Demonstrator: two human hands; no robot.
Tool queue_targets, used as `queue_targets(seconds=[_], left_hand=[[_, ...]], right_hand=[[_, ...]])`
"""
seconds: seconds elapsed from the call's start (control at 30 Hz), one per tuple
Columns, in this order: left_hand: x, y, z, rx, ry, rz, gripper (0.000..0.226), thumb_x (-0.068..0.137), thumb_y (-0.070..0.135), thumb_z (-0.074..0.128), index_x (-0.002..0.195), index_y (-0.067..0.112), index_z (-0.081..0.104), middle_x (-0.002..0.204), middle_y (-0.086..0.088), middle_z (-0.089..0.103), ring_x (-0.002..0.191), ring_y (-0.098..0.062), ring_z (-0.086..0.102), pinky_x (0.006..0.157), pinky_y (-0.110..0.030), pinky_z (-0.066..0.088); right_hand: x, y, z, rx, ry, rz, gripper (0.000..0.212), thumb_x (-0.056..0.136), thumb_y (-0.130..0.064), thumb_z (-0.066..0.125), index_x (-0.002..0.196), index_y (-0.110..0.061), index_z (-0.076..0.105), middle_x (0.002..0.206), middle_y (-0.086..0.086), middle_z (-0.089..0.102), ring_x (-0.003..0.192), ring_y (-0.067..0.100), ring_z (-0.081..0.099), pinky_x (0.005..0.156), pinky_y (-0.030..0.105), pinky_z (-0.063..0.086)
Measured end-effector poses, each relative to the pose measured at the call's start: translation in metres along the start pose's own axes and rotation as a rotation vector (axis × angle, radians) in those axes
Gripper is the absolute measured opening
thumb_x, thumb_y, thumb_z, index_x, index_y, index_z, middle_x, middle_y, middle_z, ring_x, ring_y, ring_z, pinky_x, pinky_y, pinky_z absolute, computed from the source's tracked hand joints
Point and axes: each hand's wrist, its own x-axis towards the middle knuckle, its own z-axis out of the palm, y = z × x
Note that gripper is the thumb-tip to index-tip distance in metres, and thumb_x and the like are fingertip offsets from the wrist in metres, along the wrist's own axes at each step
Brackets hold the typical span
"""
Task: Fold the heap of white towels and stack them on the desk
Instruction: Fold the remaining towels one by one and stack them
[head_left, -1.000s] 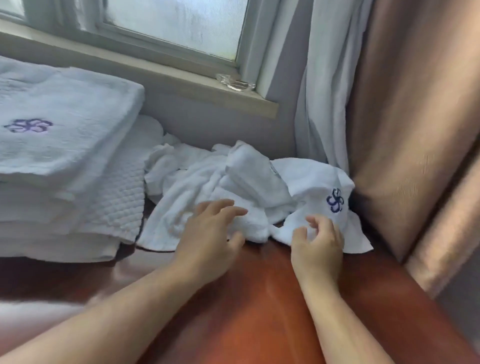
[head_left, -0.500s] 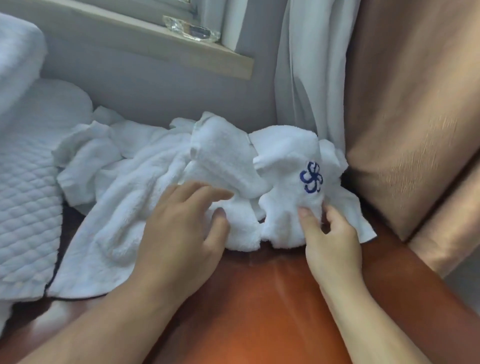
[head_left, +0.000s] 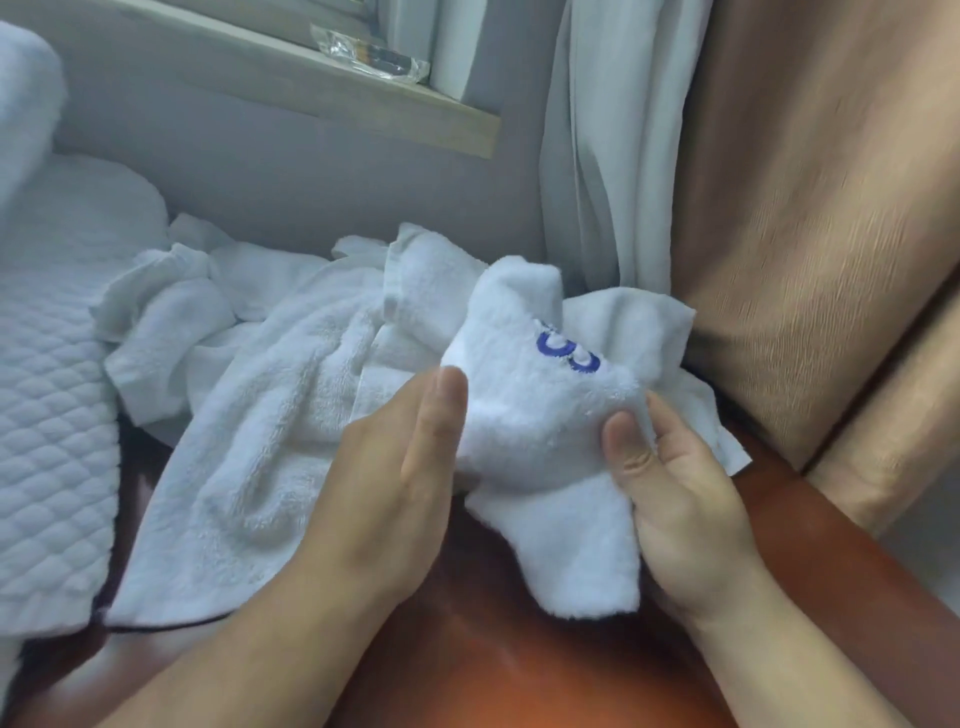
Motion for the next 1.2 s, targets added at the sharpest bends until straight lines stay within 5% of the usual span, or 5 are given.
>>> queue_targets(seconds=[0.17,0.43,0.77,1.0,1.2], left_hand=[[0.009,0.000,-0.013,-0.295,-0.226,-0.146,0.047,0.087,0.065,0.058,0.103,0.024,0.073,0.101,-0.003,0.077,0.097,-0.022,0.074,0.090,-0.040,0.055],[0.015,-0.006,-0.014,-0.328,-0.090,-0.119,0.033,0.094,0.034,0.056,0.127,0.032,0.059,0.118,0.005,0.073,0.113,-0.019,0.068,0.100,-0.051,0.049],[0.004,0.002,-0.020,-0.208,-0.049,-0.099,0.021,0.092,0.046,0.060,0.105,0.034,0.072,0.101,0.002,0.077,0.092,-0.019,0.075,0.070,-0.026,0.057],[-0.021,0.042,-0.042,-0.512,0.137,-0.572,0.030,0.093,0.038,0.062,0.102,0.014,0.077,0.100,-0.012,0.077,0.091,-0.030,0.075,0.076,-0.043,0.062],[-0.051,0.126,-0.066,-0.906,0.123,-0.393,0.051,0.101,0.033,0.048,0.137,-0.002,0.057,0.128,-0.010,0.062,0.113,-0.021,0.059,0.093,-0.031,0.052]], right_hand=[[-0.008,-0.009,0.009,-0.067,-0.184,0.133,0.057,0.078,-0.064,0.073,0.113,-0.019,0.071,0.114,0.016,0.072,0.110,0.038,0.068,0.088,0.053,0.057],[0.006,0.004,-0.010,-0.371,0.413,-0.148,0.040,0.083,-0.071,0.056,0.117,-0.050,0.057,0.126,-0.007,0.064,0.107,0.009,0.066,0.093,0.036,0.054],[0.008,0.027,-0.011,-0.322,0.086,0.067,0.047,0.083,-0.077,0.048,0.126,-0.060,0.056,0.084,-0.020,0.063,0.076,-0.004,0.059,0.069,0.015,0.050],[0.002,0.021,-0.012,-0.213,-0.033,0.028,0.048,0.085,-0.018,0.054,0.120,-0.049,0.064,0.127,-0.008,0.069,0.120,0.014,0.063,0.095,0.030,0.053],[-0.038,0.008,0.003,-0.780,-0.247,-0.128,0.106,0.074,-0.024,0.065,0.149,-0.066,0.002,0.164,-0.029,0.002,0.152,-0.004,0.003,0.124,0.033,0.013]])
